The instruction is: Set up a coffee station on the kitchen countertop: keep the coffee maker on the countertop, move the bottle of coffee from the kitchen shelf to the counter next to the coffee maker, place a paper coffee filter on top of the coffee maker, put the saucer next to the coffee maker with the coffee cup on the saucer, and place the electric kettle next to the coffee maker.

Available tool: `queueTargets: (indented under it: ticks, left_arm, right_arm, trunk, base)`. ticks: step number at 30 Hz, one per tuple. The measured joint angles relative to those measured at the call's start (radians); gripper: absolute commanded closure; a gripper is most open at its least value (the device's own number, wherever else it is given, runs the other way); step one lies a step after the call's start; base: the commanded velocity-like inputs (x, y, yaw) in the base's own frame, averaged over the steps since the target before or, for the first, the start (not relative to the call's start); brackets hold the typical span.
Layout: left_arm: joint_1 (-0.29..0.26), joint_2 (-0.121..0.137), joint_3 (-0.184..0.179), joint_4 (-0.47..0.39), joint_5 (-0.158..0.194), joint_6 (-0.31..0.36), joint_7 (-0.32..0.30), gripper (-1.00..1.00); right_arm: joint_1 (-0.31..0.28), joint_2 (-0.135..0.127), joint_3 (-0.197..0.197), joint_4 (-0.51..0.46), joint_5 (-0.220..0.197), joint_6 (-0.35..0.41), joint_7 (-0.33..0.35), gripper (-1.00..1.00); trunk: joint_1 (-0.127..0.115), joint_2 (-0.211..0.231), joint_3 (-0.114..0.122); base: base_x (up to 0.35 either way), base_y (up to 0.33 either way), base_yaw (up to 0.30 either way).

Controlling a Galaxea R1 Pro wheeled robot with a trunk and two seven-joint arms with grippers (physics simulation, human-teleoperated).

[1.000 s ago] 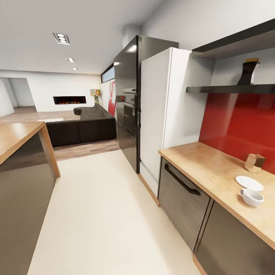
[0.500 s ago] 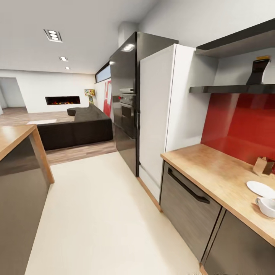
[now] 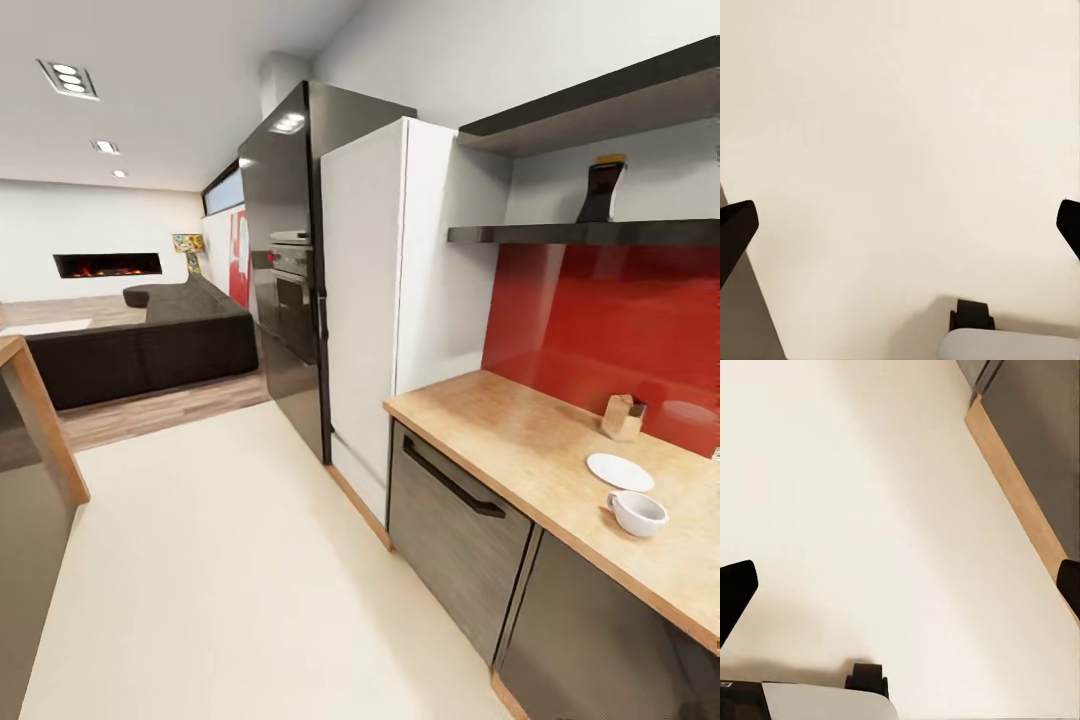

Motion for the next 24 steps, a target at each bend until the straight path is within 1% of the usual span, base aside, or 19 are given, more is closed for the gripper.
queueTargets:
  ticks: [3,7,16,20,24]
  left_arm:
    - [0.000,0.000,0.000,0.000,0.000,0.000,0.000,-1.00]
    - [0.000,0.000,0.000,0.000,0.000,0.000,0.000,-1.00]
    - [0.000,0.000,0.000,0.000,0.000,0.000,0.000,-1.00]
    - [0.000,0.000,0.000,0.001,0.000,0.000,0.000,-1.00]
    - [0.000,0.000,0.000,0.001,0.000,0.000,0.000,-1.00]
  right_arm:
    - [0.000,-0.001,0.000,0.000,0.000,0.000,0.000,-1.00]
    - [0.000,-0.001,0.001,0.002,0.001,0.000,0.000,-1.00]
    - [0.000,-0.001,0.001,0.011,0.001,0.001,0.000,-1.00]
    - [0.000,-0.001,0.001,0.011,0.001,0.001,0.000,-1.00]
    - [0.000,-0.001,0.001,0.011,0.000,0.001,0.000,-1.00]
  trunk:
    - [0.000,0.000,0.000]
    - [0.000,0.000,0.000]
    - [-0.001,0.000,0.000]
    - [0.000,0.000,0.000]
    - [0.000,0.000,0.000]
  base:
    - [0.023,0.000,-0.059]
    - [0.129,0.023,-0.020]
    - [0.272,0.106,-0.014]
    - [0.251,0.091,-0.179]
    - [0.089,0.030,-0.252]
